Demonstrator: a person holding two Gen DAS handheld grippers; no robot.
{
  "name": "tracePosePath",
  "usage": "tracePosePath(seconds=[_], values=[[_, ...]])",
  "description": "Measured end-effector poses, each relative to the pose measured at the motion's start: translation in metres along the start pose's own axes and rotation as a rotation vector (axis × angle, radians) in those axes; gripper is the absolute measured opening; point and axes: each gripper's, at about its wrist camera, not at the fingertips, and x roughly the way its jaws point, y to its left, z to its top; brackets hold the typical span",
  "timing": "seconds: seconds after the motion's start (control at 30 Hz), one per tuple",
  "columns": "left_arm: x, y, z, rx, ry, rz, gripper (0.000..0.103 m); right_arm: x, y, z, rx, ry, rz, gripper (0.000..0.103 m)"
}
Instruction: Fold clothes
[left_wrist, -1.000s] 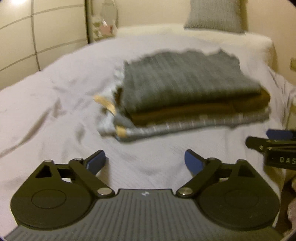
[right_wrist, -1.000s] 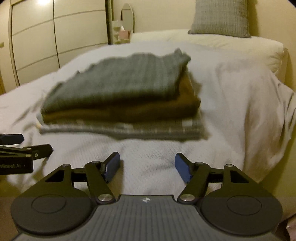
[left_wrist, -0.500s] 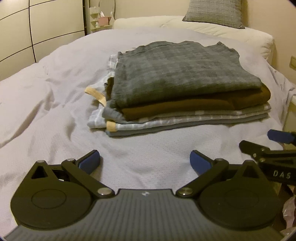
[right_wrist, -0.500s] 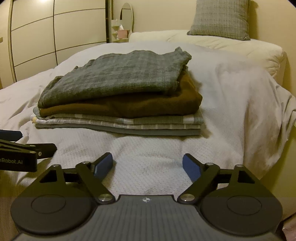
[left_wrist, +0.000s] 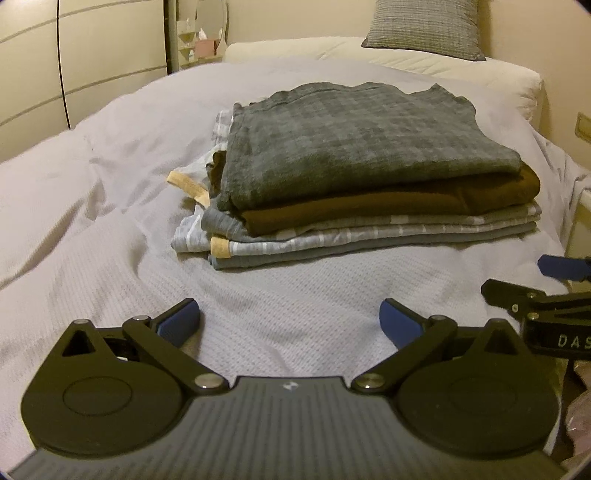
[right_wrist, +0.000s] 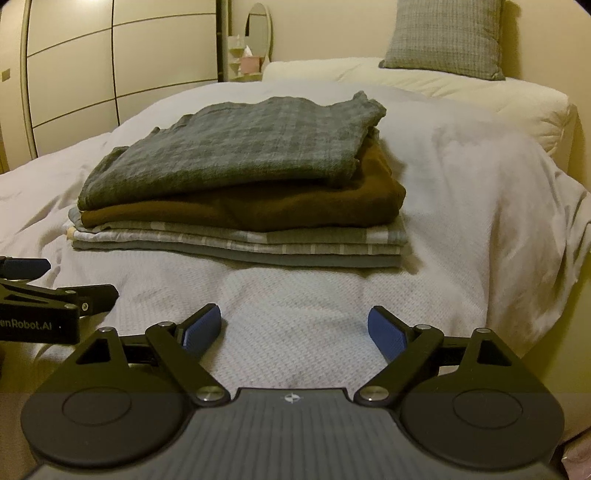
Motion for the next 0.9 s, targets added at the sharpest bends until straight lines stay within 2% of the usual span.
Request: tracePosePath(seconds=[0.37, 0.53, 0.67, 0.9], values=[[0.001, 0.004, -0.001, -0.056, 0.005, -0.014, 0.102, -0.001, 0.001, 0.001, -0.005, 0.012, 0.002, 0.089], [-0.003, 0.000, 0.000, -0.046, -0.001, 0.007, 0.102, -0.008, 0.000, 0.002, 0.002, 0.000, 0.006, 0.089], [-0.017, 0.000, 0.000, -0.082, -0.019, 0.014, 0.102, -0.022, 0.002, 0.003, -0.008, -0.013, 0.003, 0.089], [-0.051, -0.014, -0.003, -0.074, -0.025, 0.016, 0.102, -0.048, 0.004, 0.002, 0.006, -0.006, -0.020, 0.089]])
